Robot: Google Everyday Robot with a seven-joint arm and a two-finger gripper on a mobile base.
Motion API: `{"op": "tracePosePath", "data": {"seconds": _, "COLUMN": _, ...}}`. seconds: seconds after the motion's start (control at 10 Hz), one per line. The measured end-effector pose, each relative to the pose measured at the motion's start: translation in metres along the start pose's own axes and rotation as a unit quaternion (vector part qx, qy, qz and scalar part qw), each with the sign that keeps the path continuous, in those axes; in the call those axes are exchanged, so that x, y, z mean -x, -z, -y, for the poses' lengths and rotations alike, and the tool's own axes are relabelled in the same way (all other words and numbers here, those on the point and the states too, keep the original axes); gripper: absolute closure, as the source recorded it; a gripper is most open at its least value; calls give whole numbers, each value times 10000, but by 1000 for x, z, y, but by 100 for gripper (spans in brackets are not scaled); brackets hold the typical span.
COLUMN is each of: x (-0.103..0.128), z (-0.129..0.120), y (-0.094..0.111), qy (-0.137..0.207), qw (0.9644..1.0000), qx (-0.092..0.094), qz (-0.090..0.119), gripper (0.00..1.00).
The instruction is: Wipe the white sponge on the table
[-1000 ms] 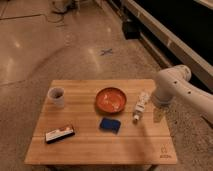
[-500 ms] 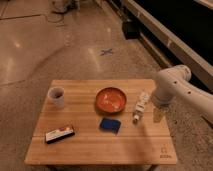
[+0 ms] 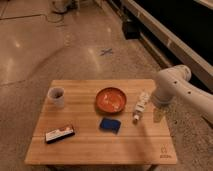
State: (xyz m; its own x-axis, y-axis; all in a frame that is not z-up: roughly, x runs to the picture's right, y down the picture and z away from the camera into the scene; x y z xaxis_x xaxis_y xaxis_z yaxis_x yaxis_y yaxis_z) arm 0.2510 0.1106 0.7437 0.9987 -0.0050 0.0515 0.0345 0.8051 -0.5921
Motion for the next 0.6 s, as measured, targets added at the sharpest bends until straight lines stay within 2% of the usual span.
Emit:
{"op": "tracePosePath", "data": {"seconds": 0.5, "x": 0, "z": 0, "y": 0, "qy": -2, "qw": 10000, "qx": 4, "qz": -10, "gripper": 29}}
{"op": "tracePosePath", "data": {"seconds": 0.6, "x": 7, "z": -1, "y": -3, "qy": 36, "qw": 10000, "qx": 39, "qz": -24, "gripper": 29}}
